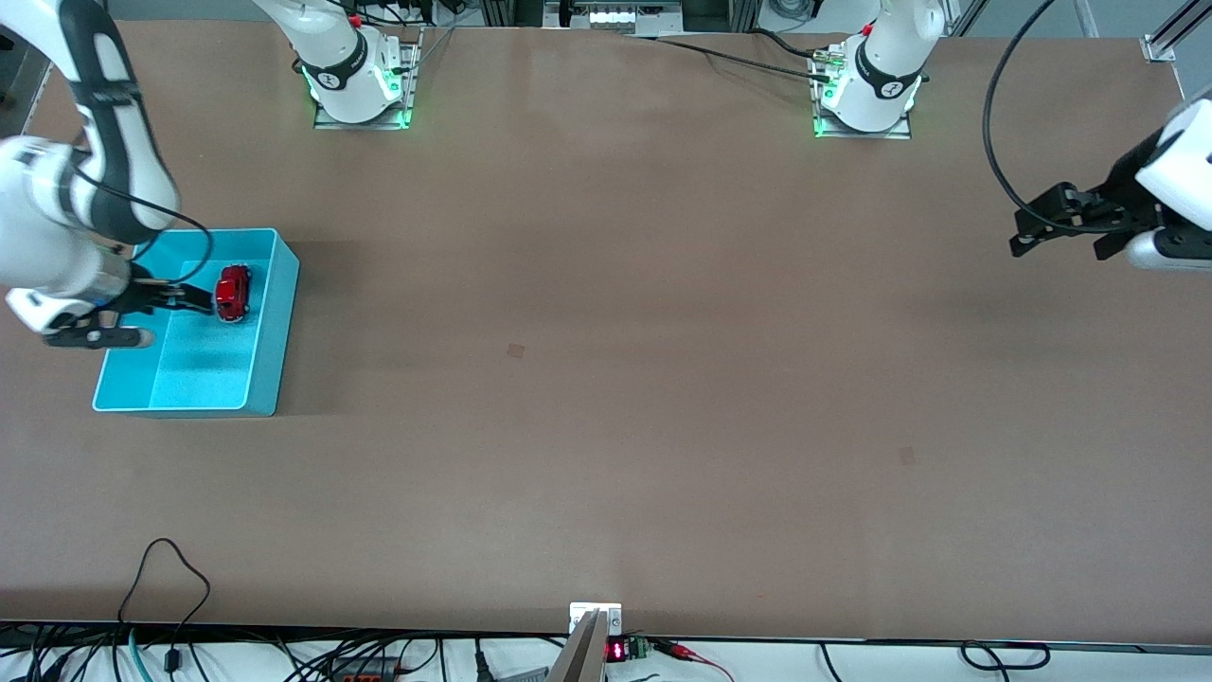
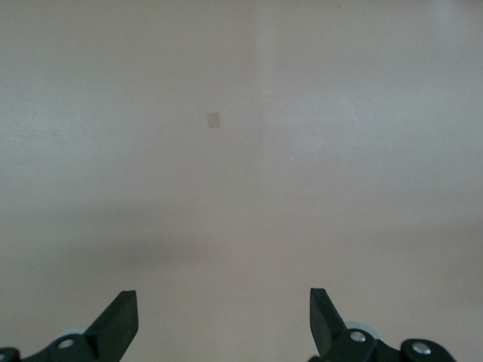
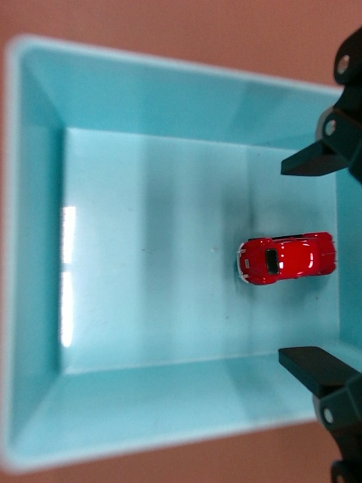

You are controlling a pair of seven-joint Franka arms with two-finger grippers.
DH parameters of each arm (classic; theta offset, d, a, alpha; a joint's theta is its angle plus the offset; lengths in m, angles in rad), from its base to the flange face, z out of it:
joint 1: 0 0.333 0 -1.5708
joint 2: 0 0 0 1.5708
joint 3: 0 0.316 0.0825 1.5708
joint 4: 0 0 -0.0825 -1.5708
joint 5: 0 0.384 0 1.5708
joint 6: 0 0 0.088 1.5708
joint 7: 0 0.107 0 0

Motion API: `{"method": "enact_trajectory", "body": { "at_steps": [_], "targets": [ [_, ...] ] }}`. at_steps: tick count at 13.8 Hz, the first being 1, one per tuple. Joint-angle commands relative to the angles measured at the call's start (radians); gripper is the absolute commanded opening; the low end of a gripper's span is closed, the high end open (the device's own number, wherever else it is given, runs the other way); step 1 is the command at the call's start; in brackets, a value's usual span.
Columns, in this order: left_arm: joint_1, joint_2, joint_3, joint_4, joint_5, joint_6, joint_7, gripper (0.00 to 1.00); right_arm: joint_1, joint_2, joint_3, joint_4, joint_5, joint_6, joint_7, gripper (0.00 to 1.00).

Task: Wind red beetle toy and store in blue box
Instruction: 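Open the right gripper and withdraw it from the blue box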

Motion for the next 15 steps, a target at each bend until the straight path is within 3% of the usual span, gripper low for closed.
{"method": "enact_trajectory", "body": {
  "at_steps": [1, 5, 11, 15],
  "targets": [
    [0.053, 0.000, -0.004, -0.011, -0.028, 0.007, 0.009, 1.00, -0.001, -0.042, 0.045, 0.133, -0.003, -0.152, 0.004, 1.00],
    [0.073, 0.024, -0.013, -0.011, -0.002, 0.027, 0.011, 1.00, -0.001, -0.087, 0.114, 0.287, 0.007, -0.362, 0.018, 1.00],
    [0.064, 0.029, -0.033, -0.009, 0.015, 0.071, 0.009, 1.00, 0.022, -0.101, 0.116, 0.486, 0.035, -0.631, 0.032, 1.00],
    [0.061, 0.026, -0.019, -0.011, 0.015, 0.070, 0.009, 1.00, 0.022, -0.106, 0.116, 0.502, 0.081, -0.654, 0.033, 1.00]
  ]
}}
